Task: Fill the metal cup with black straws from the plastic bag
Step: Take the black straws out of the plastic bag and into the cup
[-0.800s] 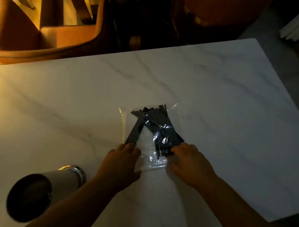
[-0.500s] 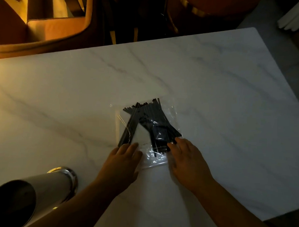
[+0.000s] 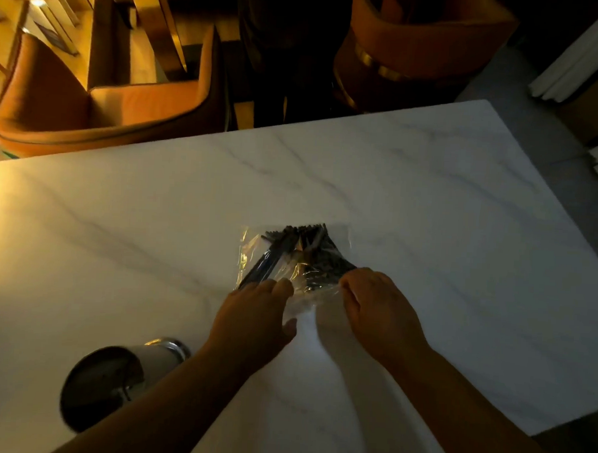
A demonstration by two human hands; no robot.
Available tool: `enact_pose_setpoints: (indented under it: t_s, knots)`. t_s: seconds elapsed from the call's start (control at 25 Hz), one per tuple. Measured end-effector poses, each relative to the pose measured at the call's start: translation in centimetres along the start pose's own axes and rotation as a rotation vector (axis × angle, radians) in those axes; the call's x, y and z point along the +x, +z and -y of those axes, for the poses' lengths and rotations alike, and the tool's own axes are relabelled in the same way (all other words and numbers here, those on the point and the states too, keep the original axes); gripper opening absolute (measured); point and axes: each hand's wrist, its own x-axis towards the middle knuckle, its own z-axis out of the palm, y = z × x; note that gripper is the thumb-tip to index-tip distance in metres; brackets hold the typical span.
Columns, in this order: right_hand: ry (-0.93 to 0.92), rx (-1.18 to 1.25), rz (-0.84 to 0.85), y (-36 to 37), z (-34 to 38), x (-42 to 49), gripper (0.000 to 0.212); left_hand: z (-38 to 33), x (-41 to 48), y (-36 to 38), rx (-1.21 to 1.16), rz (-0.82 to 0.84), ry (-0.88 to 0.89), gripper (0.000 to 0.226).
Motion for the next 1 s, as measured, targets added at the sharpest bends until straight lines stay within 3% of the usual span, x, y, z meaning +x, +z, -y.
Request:
enact_pose_setpoints:
  t_s: [0.12,0.24,0.44,0.6,0.68,0.8,0.92,1.0]
  knots:
    - [-0.055,0.083,-0.067,-2.9,3.4,1.8,0.011,-0.6,0.8,-4.8,0.034,-0.137,0.059,0.022]
    - [-0.031,0.176,-0.164,-5.5,5.5,3.4,0.015,-0.2,0.9,-9.7,-0.001,-0.182,-0.009,0.012]
    - [0.337,0.574,-0.162,-6.7,6.6,3.7,0.076,1.9,-0.3,-16.4,-0.291,-0.120,-0.175,0.011]
    - [0.630,0.898,0.062,-5.7,7.8,4.2,0.105,3.1,-2.6,-20.9,-0.605,-0.069,-0.202,0.009]
    - [0.677,1.167,0.249,-4.7,8.9,4.2,0.097,3.4,-4.1,-23.0,-0.722,-0.079,-0.210,0.007]
    - [0.541,1.595,0.458,-3.1,11.4,4.5,0.082,3.8,-6.4,-26.2,-0.849,-0.096,-0.210,0.005]
    - [0.424,1.876,0.495,-3.3,14.3,6.1,0.077,5.2,-8.7,-28.4,-0.951,-0.126,-0.235,0.014]
    - [0.318,1.901,0.468,-4.0,15.6,7.4,0.068,6.7,-10.1,-29.0,-1.015,-0.198,-0.292,0.016]
